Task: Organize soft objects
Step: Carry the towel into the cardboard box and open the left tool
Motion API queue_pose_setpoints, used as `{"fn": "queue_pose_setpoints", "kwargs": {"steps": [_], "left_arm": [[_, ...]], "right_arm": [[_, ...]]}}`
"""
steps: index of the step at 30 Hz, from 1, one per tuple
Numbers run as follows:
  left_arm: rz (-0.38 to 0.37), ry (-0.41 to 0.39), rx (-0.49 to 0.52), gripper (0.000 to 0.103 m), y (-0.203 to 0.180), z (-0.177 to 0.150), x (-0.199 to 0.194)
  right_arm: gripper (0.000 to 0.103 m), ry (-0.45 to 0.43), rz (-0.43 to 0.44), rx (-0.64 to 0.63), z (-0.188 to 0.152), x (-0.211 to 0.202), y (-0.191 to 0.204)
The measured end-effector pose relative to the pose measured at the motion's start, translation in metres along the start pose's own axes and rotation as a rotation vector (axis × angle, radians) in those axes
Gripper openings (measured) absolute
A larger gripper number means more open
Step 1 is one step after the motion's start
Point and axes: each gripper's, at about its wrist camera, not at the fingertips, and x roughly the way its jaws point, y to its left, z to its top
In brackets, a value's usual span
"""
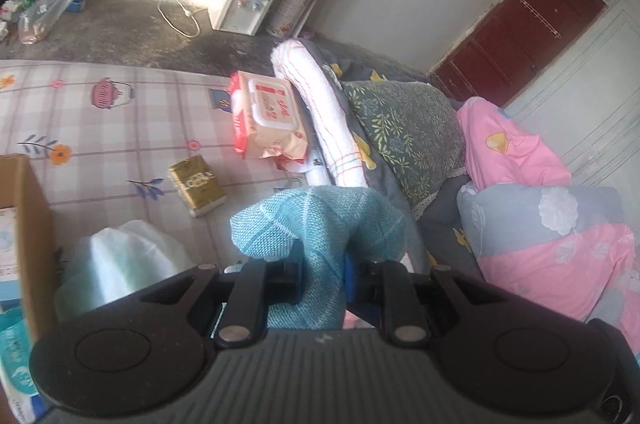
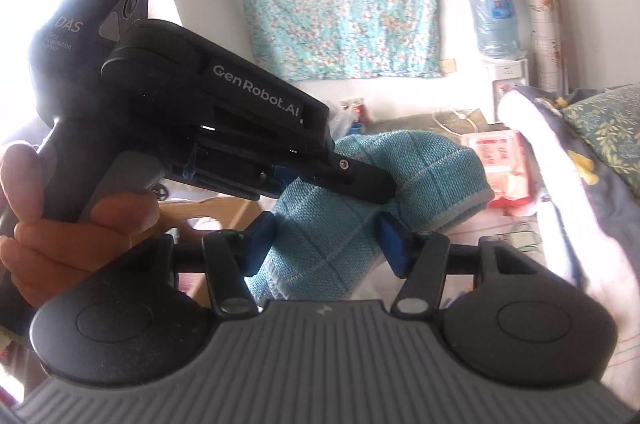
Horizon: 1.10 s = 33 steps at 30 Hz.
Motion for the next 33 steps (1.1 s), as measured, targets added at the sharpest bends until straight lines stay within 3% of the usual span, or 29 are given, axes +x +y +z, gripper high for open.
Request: {"fn": "queue_pose_setpoints", "kwargs": {"steps": [7,13,17,21,23,26,29,33], "left_arm": [[0.160,-0.099,-0.091,0.019,0.074,-0.038,-0.096],[0.274,-0.115,-0.241,0.019,0.161,-0.074,-0.140],[0.455,-0.077,-0.232,0.019,0.206,-0.088,-0.139],[0.710,-0.008,-0.109,0.019,0.238,-0.095,-0.114],[0.791,0.042,-0.053,0.019,0.244,-0.095,-0.093],[0.794,0.126,-0.028,0.020,0.250,-0.099,-0.064],[0.659,0.178,-0.108,0.020,0.252,-0.101,-0.047],[0.544,0.128,-0.272,0.020,0.257,-0.107,-0.048]], "right_arm": [[0.057,0.094,0.226,-0.052,-0.004,0.027,0.111],[0.057,0.248,0.345,-0.077,-0.023,0.058,0.184],[0.057,0.271,0.323,-0.100,-0.030,0.057,0.198],[0.058,0.270,0.292,-0.062,-0.026,0.055,0.189],[0.058,0.267,0.278,-0.039,-0.027,0.054,0.183],[0.058,0.270,0.264,-0.022,-0.029,0.053,0.171],[0.058,0.272,0.254,-0.011,-0.029,0.056,0.159],[0.059,0.271,0.243,0.018,-0.029,0.056,0.143]]}}
